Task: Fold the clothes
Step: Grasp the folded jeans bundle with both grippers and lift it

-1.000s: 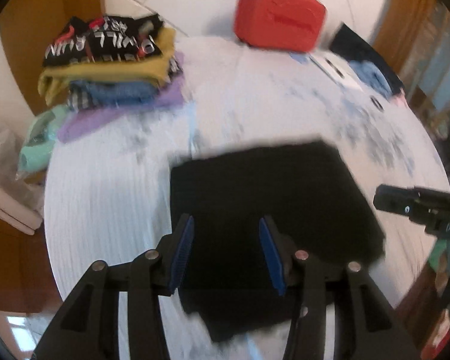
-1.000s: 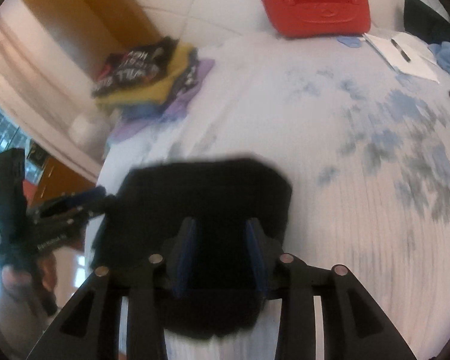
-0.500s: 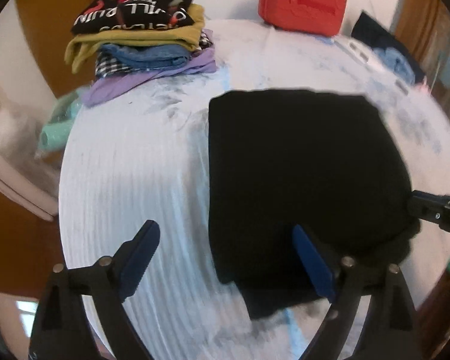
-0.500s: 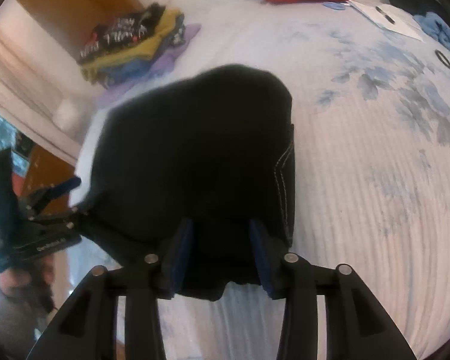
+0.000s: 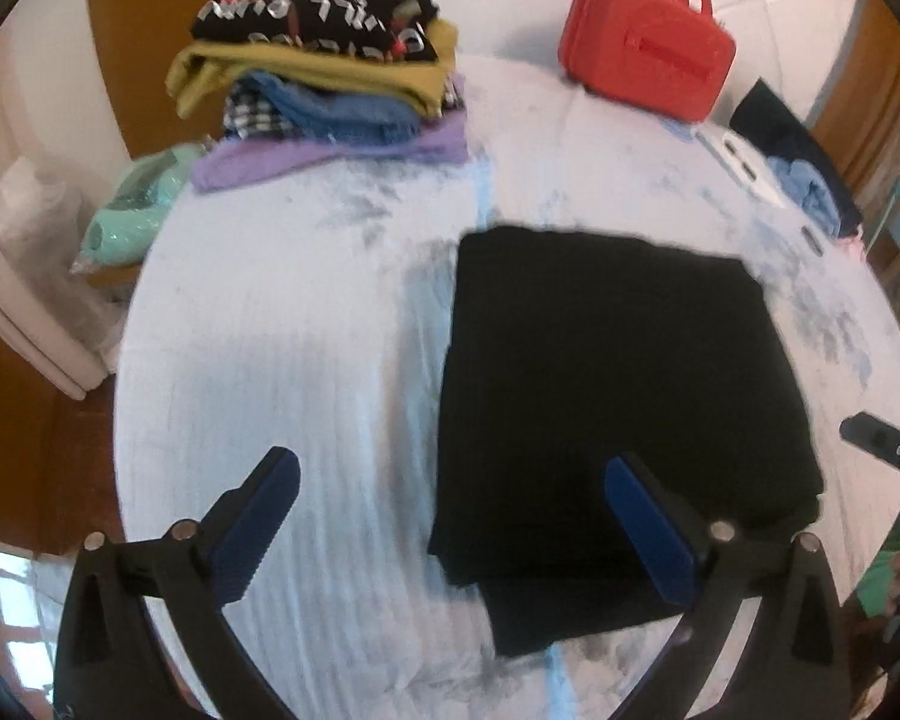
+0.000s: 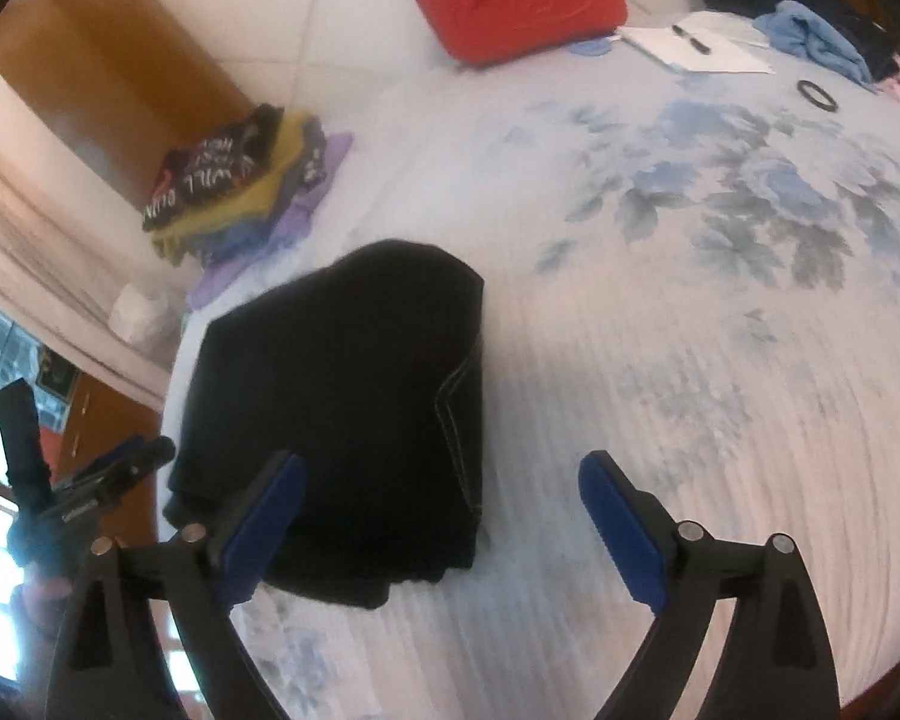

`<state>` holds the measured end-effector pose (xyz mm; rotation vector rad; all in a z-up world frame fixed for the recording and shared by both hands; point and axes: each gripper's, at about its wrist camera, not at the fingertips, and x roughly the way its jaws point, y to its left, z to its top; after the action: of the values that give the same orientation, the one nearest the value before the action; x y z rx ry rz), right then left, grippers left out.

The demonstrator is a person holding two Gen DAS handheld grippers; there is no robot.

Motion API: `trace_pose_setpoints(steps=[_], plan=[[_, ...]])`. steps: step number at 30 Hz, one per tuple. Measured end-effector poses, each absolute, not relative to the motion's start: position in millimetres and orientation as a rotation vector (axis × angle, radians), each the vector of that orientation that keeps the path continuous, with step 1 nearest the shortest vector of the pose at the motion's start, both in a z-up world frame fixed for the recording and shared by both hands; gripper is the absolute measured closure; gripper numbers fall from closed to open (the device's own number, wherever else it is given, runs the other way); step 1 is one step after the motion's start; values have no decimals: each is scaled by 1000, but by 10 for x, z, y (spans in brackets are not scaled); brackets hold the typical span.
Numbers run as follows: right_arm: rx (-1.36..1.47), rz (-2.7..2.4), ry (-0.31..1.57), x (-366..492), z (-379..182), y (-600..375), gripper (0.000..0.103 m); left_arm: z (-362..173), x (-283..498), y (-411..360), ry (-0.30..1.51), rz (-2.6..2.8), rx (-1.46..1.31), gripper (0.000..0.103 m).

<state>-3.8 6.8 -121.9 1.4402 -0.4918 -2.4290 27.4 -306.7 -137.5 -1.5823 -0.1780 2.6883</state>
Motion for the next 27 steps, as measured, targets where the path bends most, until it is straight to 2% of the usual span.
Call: trace_pose_setpoints(steps=[4,8,12,17,19,23,26,27], plan=[[1468,-2390,-489,-179,-1351,9,9,-1577,159,-3016,-230,2664,-1612,0],[1487,-2351,-473,-316,-1466,-82,9,-1706,102,-3100,-404,2605,-1617,0],[1494,-2310,-496,-420,-1582,-175,9,-1726,117,-3154,-499,2550,-1616,0],[1501,-2271,-531,-471,-1661,-266,9,-1543,200,-3041,-484,2538,-1521,2],[1508,-2265,-534,-480,-1676,-269,9,-1597,153,-2965,-457,2526,-1545,2],[1523,-2253,-541,-496,-1707,-274,9,-1818,89,-2971,-523,2501,-1554,0],[1524,-2247,-560,-498,-1743,-285,9,-1818,106,-2939,-486,2513,-1533,0],[1520,-2247,-559,-500,-1756,-294,9,-1804,109,-2930,-487,2502,-1536,2]])
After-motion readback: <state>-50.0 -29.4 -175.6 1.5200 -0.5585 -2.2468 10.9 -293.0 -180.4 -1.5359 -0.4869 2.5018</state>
